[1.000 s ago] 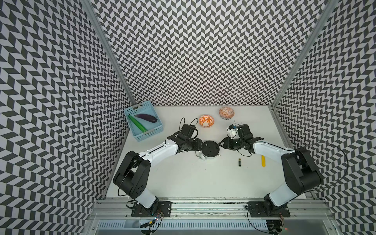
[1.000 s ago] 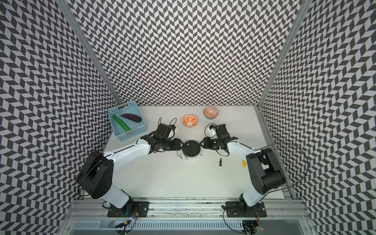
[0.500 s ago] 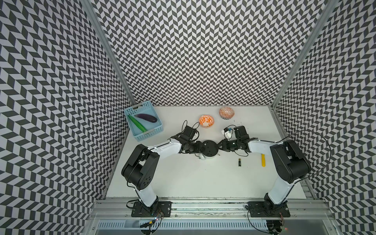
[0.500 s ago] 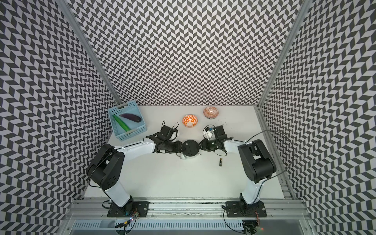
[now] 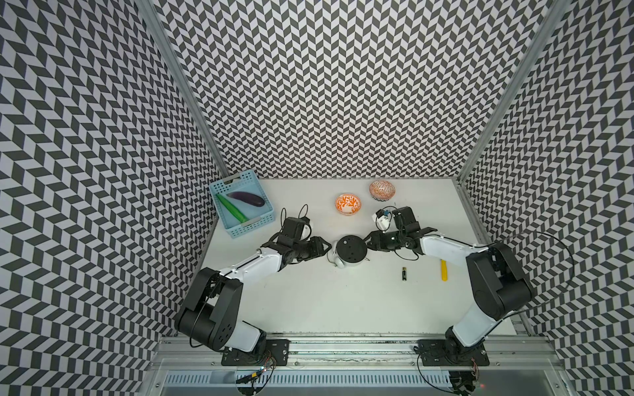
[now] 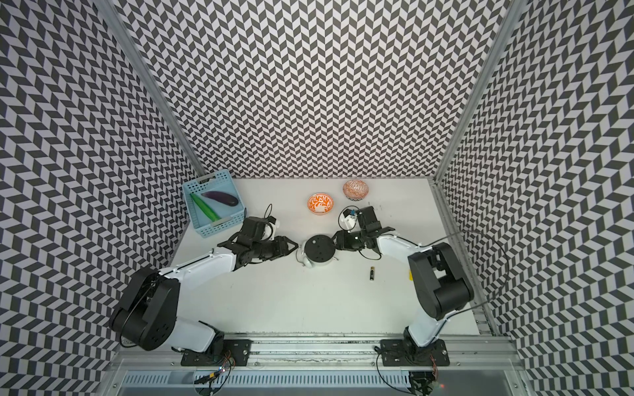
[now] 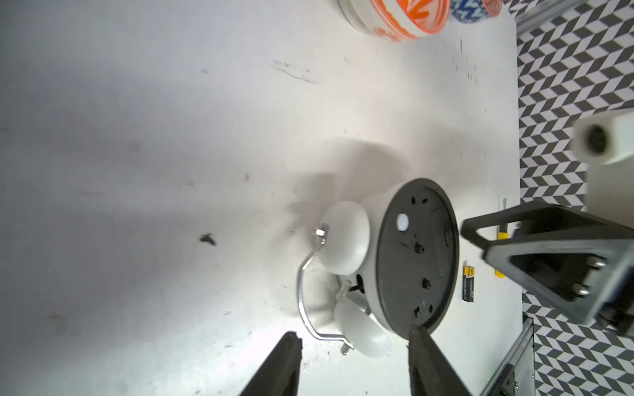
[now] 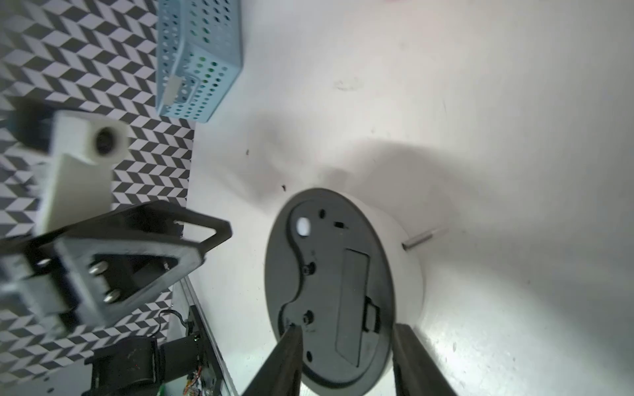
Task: Remove the battery from the alarm
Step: Install the cover on the alarm, then adjust the alarm at the center of the board.
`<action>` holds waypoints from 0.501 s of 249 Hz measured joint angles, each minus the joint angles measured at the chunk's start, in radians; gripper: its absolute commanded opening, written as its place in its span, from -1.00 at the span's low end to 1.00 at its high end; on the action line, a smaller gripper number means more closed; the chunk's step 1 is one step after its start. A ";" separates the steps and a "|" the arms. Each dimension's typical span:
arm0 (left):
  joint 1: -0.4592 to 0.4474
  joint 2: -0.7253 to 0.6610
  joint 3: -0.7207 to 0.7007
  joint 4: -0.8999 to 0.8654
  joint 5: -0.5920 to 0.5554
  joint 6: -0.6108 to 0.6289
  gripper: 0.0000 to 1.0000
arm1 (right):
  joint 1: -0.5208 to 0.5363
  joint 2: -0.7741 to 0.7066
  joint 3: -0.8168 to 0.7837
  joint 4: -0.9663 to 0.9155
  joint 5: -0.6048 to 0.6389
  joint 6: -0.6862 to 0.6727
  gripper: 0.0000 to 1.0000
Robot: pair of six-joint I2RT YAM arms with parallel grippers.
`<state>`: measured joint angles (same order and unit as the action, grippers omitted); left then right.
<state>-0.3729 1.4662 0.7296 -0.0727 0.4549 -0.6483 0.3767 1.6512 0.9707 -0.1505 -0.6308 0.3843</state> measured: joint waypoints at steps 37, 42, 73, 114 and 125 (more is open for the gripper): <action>0.031 0.104 -0.084 0.128 0.097 -0.054 -0.55 | 0.000 -0.121 0.003 0.034 0.014 -0.045 0.20; 0.031 0.126 -0.084 0.142 0.110 -0.069 -0.58 | 0.000 -0.134 -0.002 0.040 0.016 -0.049 0.20; 0.030 0.220 -0.079 0.219 0.179 -0.096 -0.60 | 0.002 -0.187 -0.069 0.060 0.022 -0.072 0.29; 0.028 0.303 -0.079 0.349 0.261 -0.155 -0.96 | 0.029 -0.229 -0.183 0.057 0.066 -0.108 0.39; 0.027 0.330 -0.078 0.388 0.286 -0.185 -1.00 | 0.047 -0.236 -0.201 0.057 0.090 -0.124 0.41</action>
<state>-0.3454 1.7958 0.6514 0.3157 0.7410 -0.8333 0.4232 1.4155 0.7692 -0.0933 -0.5407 0.2607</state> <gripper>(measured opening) 0.046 0.694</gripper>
